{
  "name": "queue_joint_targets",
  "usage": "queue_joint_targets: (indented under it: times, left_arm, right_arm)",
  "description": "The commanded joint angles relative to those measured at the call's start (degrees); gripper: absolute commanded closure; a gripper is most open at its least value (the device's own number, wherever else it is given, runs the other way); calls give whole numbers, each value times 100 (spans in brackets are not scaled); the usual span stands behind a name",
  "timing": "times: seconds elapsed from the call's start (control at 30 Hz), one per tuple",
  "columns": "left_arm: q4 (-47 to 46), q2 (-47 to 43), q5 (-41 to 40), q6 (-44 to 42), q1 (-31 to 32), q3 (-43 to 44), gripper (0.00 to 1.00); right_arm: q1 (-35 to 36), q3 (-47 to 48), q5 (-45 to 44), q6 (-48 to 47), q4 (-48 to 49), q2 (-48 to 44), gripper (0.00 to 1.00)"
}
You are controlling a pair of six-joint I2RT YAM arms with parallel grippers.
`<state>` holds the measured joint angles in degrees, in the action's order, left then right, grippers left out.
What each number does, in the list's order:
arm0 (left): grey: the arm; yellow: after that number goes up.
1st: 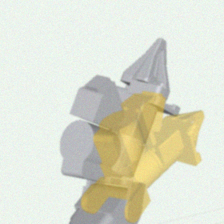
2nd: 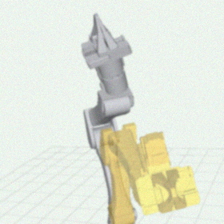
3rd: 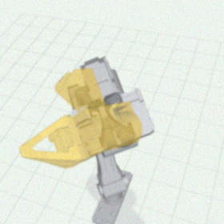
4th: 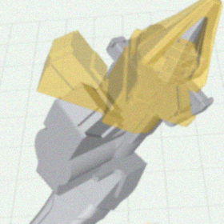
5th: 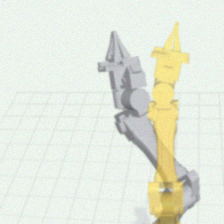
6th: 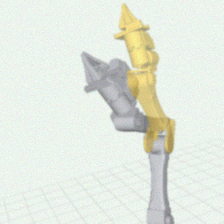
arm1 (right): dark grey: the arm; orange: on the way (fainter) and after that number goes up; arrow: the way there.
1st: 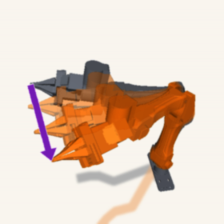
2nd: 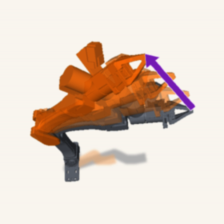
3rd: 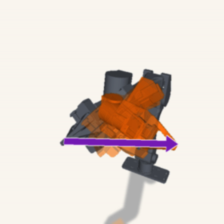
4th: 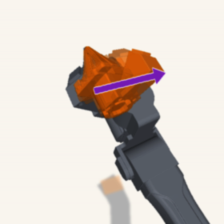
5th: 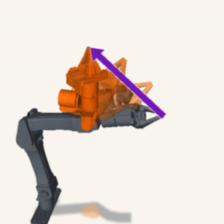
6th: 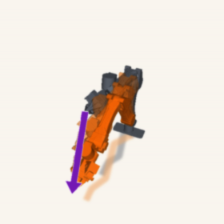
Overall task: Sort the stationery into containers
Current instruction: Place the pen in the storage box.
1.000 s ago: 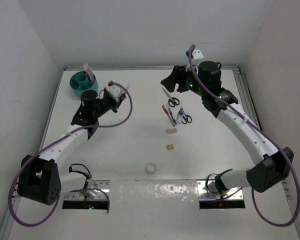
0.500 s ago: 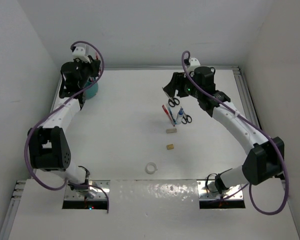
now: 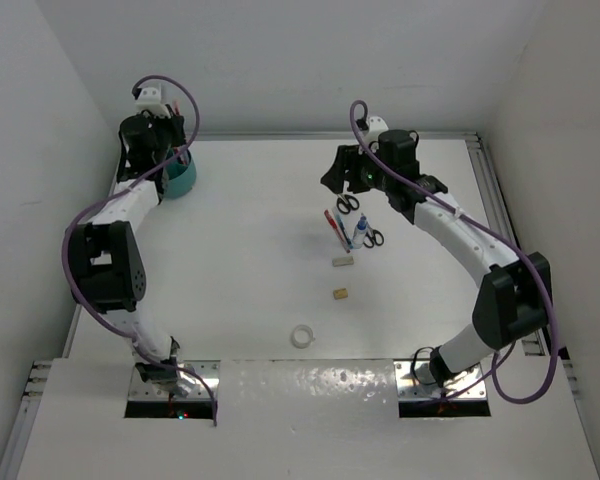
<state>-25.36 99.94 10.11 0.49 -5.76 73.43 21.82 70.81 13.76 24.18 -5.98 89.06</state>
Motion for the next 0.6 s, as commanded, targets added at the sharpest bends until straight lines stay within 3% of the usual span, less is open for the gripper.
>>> queue_joint_targets:
  times: [0.0,0.27,0.57]
  left_arm:
    - [-530,113,-70,-14,-109,225,100]
    - [-698,693,-27,-462,-171,216,100]
    - [-943,1651,-44,-638,-206,901,100]
  right_arm:
    - [-38,346,180,-45,273,164,34]
    - [-55,557,215,-37,238,498,34]
    - [-108,847,224,-37,-26,815,34]
